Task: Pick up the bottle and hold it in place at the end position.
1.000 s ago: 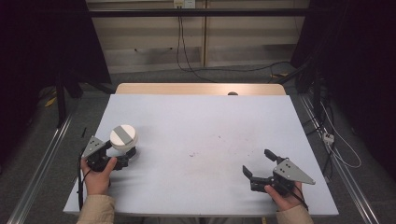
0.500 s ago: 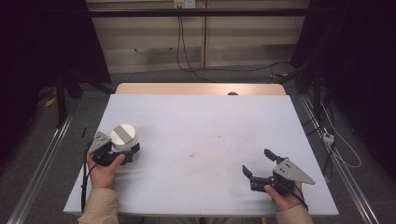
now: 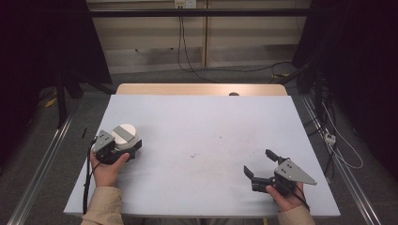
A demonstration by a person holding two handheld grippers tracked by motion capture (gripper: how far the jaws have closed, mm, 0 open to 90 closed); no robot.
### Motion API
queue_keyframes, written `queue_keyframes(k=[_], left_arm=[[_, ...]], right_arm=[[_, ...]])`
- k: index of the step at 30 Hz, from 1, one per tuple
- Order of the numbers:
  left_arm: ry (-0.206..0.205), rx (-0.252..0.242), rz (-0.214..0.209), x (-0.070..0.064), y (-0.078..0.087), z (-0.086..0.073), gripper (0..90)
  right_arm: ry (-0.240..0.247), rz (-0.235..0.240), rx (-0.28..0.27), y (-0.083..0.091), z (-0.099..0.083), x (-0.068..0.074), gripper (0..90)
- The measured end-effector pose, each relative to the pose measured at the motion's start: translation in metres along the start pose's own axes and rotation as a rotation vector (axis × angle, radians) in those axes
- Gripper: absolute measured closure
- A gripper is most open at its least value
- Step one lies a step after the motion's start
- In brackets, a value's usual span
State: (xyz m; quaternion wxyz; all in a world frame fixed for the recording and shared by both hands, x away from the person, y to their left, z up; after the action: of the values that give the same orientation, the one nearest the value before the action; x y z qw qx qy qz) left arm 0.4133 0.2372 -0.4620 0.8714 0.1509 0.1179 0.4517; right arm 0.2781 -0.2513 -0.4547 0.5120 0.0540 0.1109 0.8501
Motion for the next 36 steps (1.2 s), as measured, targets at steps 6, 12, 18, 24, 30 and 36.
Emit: queue_keyframes(k=[6, 12, 18, 24, 30, 36], left_arm=[[-0.026, 0.004, 0.004, -0.001, 0.000, 0.000, 17.4], [-0.045, -0.001, 0.011, -0.003, -0.001, 0.000, 17.6], [-0.033, 0.000, 0.016, -0.002, 0.000, 0.001, 18.1], [-0.038, -0.005, 0.030, -0.004, 0.002, 0.004, 18.3], [-0.050, -0.009, 0.019, -0.008, 0.002, 0.009, 18.3], [-0.052, -0.016, -0.006, -0.009, 0.001, 0.012, 18.3]], right_arm=[[0.001, -0.001, 0.001, 0.000, 0.000, 0.000, 3.5], [-0.003, 0.001, 0.000, 0.000, 0.000, 0.000, 3.6], [0.000, 0.001, 0.001, 0.000, 0.000, 0.000, 3.7], [-0.002, -0.002, -0.002, 0.001, 0.001, 0.000, 3.7], [-0.006, -0.001, -0.002, 0.001, 0.001, -0.001, 3.8], [-0.005, -0.004, -0.003, 0.001, 0.001, -0.001, 3.8]])
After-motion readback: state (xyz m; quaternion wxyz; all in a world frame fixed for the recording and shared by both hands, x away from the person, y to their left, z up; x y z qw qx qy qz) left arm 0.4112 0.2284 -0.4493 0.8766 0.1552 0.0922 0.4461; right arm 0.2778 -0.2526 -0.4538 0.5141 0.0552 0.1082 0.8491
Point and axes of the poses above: each handheld gripper's, and its own axes: y roughly backward along the jaws, z roughly out of its top, x roughly to its left, the point moved 2 cm from there along -y, roughly forward along the jaws, and after that the axes turned 3 degrees about x, right-handed, at the moved point
